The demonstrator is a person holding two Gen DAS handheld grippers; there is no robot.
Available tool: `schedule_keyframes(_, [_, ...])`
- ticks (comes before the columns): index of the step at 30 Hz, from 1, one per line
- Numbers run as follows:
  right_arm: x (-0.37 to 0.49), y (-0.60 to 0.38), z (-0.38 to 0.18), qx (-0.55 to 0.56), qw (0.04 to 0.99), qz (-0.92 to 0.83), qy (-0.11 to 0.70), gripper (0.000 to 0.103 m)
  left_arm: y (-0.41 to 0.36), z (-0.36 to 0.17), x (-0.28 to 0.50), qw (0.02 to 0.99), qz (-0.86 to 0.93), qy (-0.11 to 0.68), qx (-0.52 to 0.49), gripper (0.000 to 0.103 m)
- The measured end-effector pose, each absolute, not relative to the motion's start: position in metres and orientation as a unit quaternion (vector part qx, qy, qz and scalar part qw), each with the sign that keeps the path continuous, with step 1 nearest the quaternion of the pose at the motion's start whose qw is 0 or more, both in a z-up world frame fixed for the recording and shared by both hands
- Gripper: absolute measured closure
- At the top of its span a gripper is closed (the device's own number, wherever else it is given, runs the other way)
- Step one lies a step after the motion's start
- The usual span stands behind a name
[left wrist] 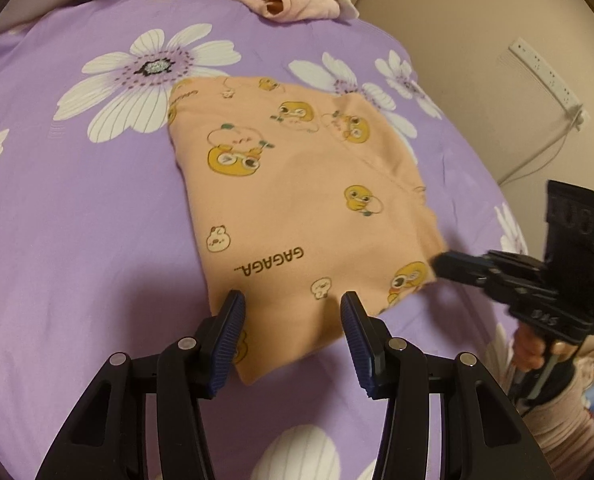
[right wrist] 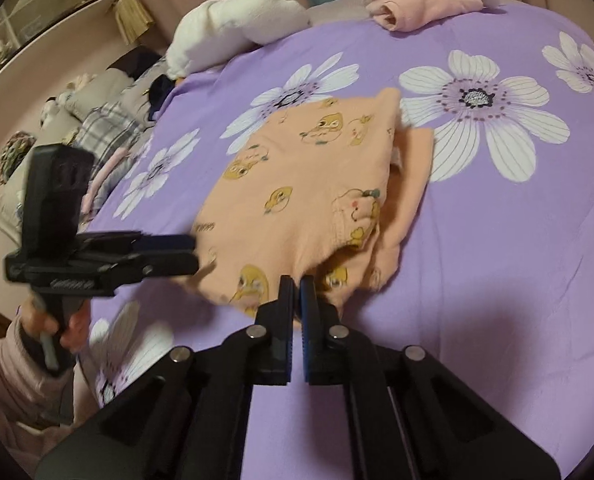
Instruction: Fold small clothes
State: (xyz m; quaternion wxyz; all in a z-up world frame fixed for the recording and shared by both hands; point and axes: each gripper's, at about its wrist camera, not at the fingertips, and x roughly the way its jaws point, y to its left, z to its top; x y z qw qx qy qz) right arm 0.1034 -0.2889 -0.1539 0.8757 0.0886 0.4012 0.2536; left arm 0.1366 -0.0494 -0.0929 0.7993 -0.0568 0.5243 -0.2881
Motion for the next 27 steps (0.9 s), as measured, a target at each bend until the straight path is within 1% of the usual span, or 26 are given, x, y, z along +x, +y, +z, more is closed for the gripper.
schedule_keyframes(4, [0.086, -0.301, -0.156, 0.098, 0.877, 0.247, 0.4, 0.101, -0.048, -0.097, 0.139, 0.794, -0.291, 0.532, -0.048, 0.055])
schedule_keyframes(6, [0.091, -0.303, -0.169, 0.087, 0.875, 0.218, 0.424, 0.101, -0.048, -0.1, 0.14, 0.791, -0.29, 0.536, -0.051, 0.055])
schedule_keyframes(8, [0.097, -0.309, -0.176, 0.102, 0.874, 0.197, 0.433, 0.1, -0.047, -0.099, 0.139, 0.791, -0.288, 0.538, -0.054, 0.055])
schedule_keyframes(10, [0.094, -0.311, -0.17, 0.112, 0.879, 0.203, 0.416, 0.097, -0.045, -0.093, 0.133, 0.792, -0.287, 0.536, -0.051, 0.055])
schedule_keyframes(12, [0.086, -0.307, -0.153, 0.105, 0.891, 0.208, 0.389, 0.096, -0.042, -0.086, 0.126, 0.792, -0.299, 0.529, -0.054, 0.055])
schedule_keyframes(15, [0.085, -0.301, -0.136, 0.108, 0.898, 0.228, 0.362, 0.089, -0.043, -0.073, 0.126, 0.8, -0.309, 0.51, -0.066, 0.055])
schedule_keyframes(16, [0.089, -0.295, -0.131, 0.107, 0.899, 0.235, 0.354, 0.088, -0.045, -0.069, 0.128, 0.804, -0.312, 0.501, -0.07, 0.055])
schedule_keyframes(21, [0.11, -0.27, -0.134, 0.087, 0.897, 0.238, 0.362, 0.089, -0.063, -0.073, 0.143, 0.807, -0.317, 0.494, -0.064, 0.055])
schedule_keyframes(23, [0.118, -0.265, -0.145, 0.075, 0.891, 0.228, 0.384, 0.091, -0.067, -0.085, 0.143, 0.802, -0.313, 0.507, -0.044, 0.055])
schedule_keyframes(25, [0.119, -0.264, -0.159, 0.042, 0.892, 0.193, 0.405, 0.096, -0.07, -0.095, 0.135, 0.791, -0.326, 0.517, -0.018, 0.055])
schedule_keyframes(27, [0.112, -0.265, -0.171, 0.009, 0.892, 0.17, 0.418, 0.097, -0.071, -0.106, 0.127, 0.784, -0.334, 0.523, 0.012, 0.055])
